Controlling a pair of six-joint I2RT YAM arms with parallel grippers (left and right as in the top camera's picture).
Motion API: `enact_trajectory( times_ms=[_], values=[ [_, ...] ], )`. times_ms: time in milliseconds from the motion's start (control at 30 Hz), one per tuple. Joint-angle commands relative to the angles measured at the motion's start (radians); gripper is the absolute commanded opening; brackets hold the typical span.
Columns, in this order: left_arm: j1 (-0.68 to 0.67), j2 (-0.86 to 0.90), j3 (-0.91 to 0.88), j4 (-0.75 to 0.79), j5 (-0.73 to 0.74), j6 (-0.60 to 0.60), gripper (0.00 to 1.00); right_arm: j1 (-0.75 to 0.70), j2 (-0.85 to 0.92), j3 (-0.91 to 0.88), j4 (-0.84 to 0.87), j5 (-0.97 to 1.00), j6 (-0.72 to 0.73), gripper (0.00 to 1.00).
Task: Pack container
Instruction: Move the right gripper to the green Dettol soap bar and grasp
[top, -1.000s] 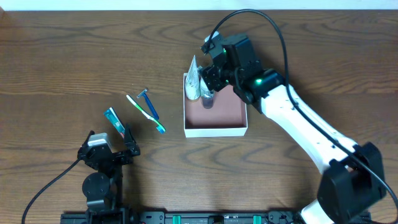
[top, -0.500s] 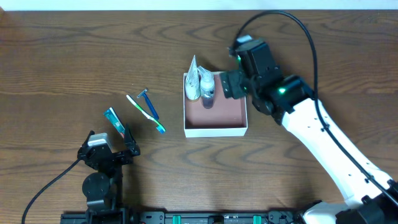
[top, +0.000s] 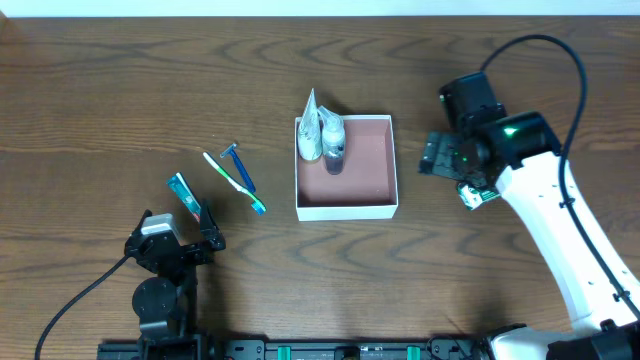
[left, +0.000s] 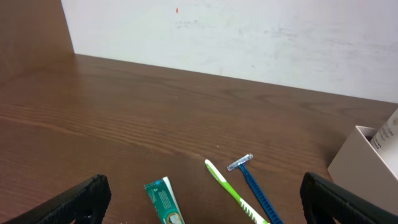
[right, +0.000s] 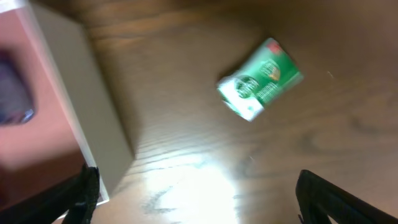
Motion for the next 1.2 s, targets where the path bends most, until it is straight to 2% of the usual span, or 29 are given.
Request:
enact_trajectory(
  times_ms=[0,100,233,467,833,1167],
  values=[
    [0.004,-0.001,-0.028,-0.017,0.002,0.0,0.98,-0.06,-0.016,-0.026,-0.024,0.03,0.143,0.99],
    [0.004,-0.001,-0.028,-0.017,0.002,0.0,0.98,-0.101,-0.016,-0.093,-0.023,0.029,0.252,0.99],
    [0.004,-0.001,-0.028,-0.017,0.002,0.0,0.98,-0.149,-0.016,-0.243,0.086,0.023,0.354,0.99],
    [0.004,-0.001,-0.028,-0.017,0.002,0.0,0.98,-0.25,-0.016,-0.479,0.378,-0.091,0.354,0.99],
    [0.004,-0.001,-0.028,-0.017,0.002,0.0,0.98,-0.299,-0.007,-0.497,0.496,-0.071,0.339,0.99],
    [0.004,-0.001,-0.028,-0.017,0.002,0.0,0.98,-0.301,0.103,-0.497,0.63,-0.069,0.356,0.99]
  ],
)
